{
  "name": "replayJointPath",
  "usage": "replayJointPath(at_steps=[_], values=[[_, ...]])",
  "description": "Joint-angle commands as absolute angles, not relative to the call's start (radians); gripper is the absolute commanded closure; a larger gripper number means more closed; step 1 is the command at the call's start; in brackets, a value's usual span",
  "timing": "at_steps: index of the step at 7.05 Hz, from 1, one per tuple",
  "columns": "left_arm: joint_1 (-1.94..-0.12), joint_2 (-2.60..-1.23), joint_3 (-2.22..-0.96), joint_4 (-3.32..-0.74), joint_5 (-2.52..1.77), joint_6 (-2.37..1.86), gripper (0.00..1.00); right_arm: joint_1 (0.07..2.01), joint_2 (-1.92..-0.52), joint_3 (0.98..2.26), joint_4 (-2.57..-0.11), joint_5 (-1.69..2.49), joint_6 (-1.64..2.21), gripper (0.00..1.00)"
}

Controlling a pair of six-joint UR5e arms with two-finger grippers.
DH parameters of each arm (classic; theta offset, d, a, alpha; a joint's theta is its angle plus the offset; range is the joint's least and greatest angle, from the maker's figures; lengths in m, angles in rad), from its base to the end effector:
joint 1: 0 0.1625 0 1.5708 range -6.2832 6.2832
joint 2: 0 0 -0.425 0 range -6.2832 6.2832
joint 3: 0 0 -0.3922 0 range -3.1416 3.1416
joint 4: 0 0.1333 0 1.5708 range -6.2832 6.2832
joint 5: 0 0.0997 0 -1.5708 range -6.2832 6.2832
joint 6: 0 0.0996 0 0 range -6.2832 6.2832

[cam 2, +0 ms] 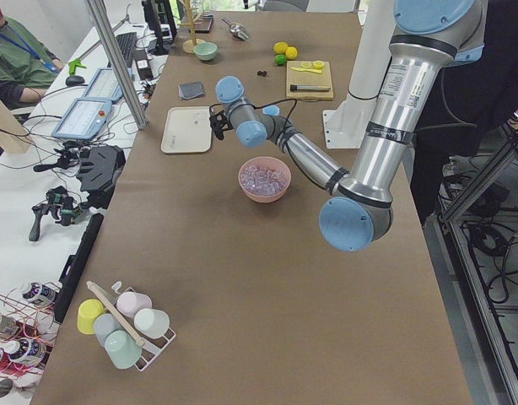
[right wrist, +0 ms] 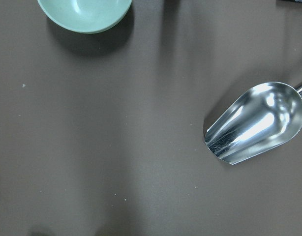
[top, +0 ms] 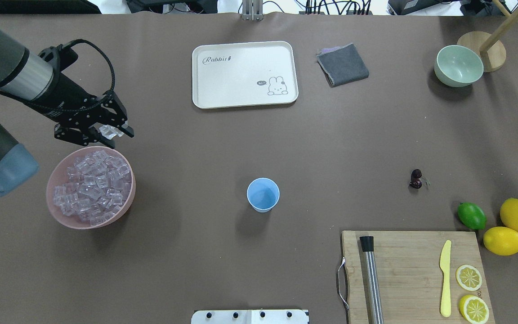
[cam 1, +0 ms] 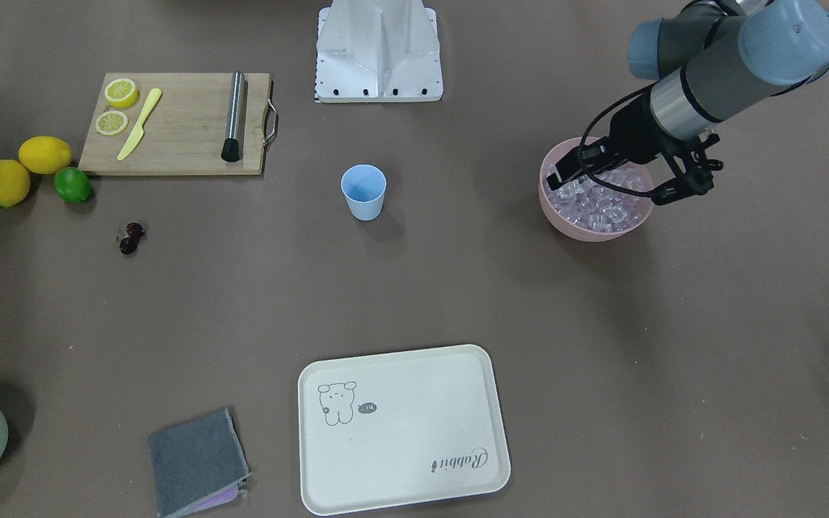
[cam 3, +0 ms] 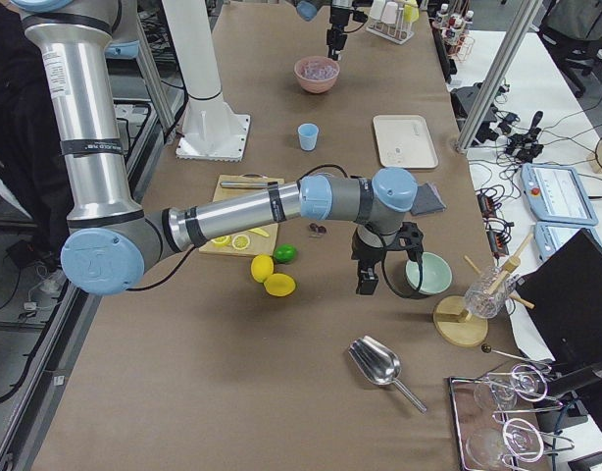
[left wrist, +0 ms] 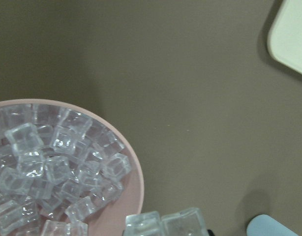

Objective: Put ice and cherries in cup
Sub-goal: 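Lift the ice cube out of the bowl with the left gripper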

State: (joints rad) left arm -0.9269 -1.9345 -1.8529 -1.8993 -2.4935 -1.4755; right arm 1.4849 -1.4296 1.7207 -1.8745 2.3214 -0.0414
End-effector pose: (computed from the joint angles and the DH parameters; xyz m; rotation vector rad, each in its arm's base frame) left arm 0.2992 -0.4883 0.2749 -0.2953 1.1934 -0.2759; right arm 0.0193 -0.5379 0.5448 -0.0287 -0.7506 -0.1165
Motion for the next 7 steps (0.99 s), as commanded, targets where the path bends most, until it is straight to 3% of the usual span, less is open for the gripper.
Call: replayJointPath(at_steps=[1,7], values=[[-0.91,-2.038,-1.827,-1.898,-2.491,-1.483,0.98,1.485,-1.43,1.727,-1.875,2.329,-0.041,0.0],[-0.844,-2.06,-1.73,-1.898,-2.493,-1.483,0.98,1.48,-1.436,1.741,-1.876,2.344,-0.041,0.0]])
